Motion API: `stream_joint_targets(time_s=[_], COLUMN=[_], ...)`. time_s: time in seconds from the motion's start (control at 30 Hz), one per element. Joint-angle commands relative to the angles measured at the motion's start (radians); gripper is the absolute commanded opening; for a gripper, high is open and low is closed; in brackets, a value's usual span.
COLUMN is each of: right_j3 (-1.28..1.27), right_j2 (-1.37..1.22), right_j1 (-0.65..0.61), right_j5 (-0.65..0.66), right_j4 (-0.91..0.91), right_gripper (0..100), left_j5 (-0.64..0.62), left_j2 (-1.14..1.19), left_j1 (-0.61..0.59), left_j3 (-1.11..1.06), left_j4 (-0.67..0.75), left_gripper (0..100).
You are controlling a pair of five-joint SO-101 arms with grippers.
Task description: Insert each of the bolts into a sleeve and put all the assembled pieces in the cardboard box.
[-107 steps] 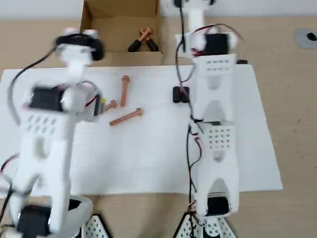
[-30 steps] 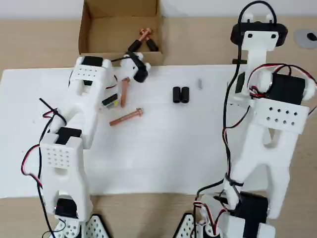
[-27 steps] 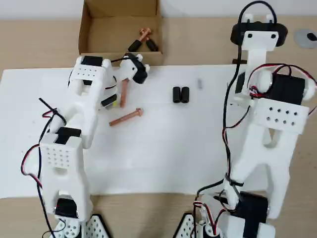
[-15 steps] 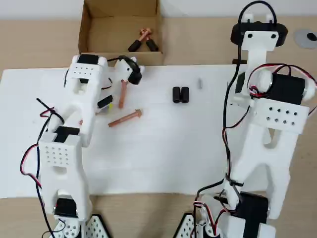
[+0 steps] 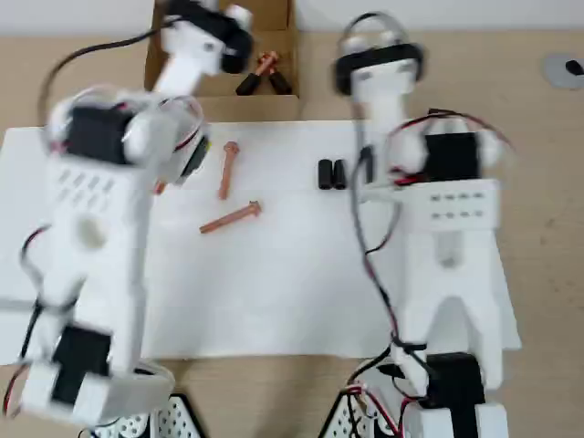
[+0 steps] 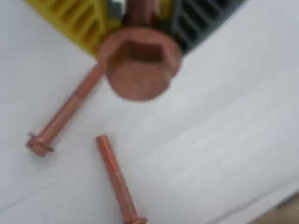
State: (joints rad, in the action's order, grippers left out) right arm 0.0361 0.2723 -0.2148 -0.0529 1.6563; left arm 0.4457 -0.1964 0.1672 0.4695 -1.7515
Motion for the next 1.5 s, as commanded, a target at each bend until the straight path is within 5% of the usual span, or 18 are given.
stream_joint_targets(time_s=[0.0, 0.23, 0.5, 0.77, 1.47], right_j3=[-0.096, -0.048, 0.193, 0.432, 0.651], right_j2=[-0.012, -0.211, -0.549, -0.768, -1.0], right_j1=[-0.087, -0.093, -0.064, -0.025, 0.002], right_j5=[-0.083, -0.264, -0.4, -0.456, -0.454], right_j4=[-0.11, -0.262, -0.206, -0.083, -0.138], right_gripper=[31.4, 31.4, 31.4, 31.4, 31.4], left_j5=[-0.068, -0.086, -0.144, -0.14, -0.143], left_j2=[-0.252, -0.691, -1.098, -1.194, -1.194], left_j1=[0.018, 0.012, 0.006, -0.075, -0.081], left_j3=[-0.149, -0.595, -0.953, -1.003, -1.003], left_j4=[0.011, 0.161, 0.278, 0.276, 0.276], left_gripper=[2, 2, 2, 2, 2])
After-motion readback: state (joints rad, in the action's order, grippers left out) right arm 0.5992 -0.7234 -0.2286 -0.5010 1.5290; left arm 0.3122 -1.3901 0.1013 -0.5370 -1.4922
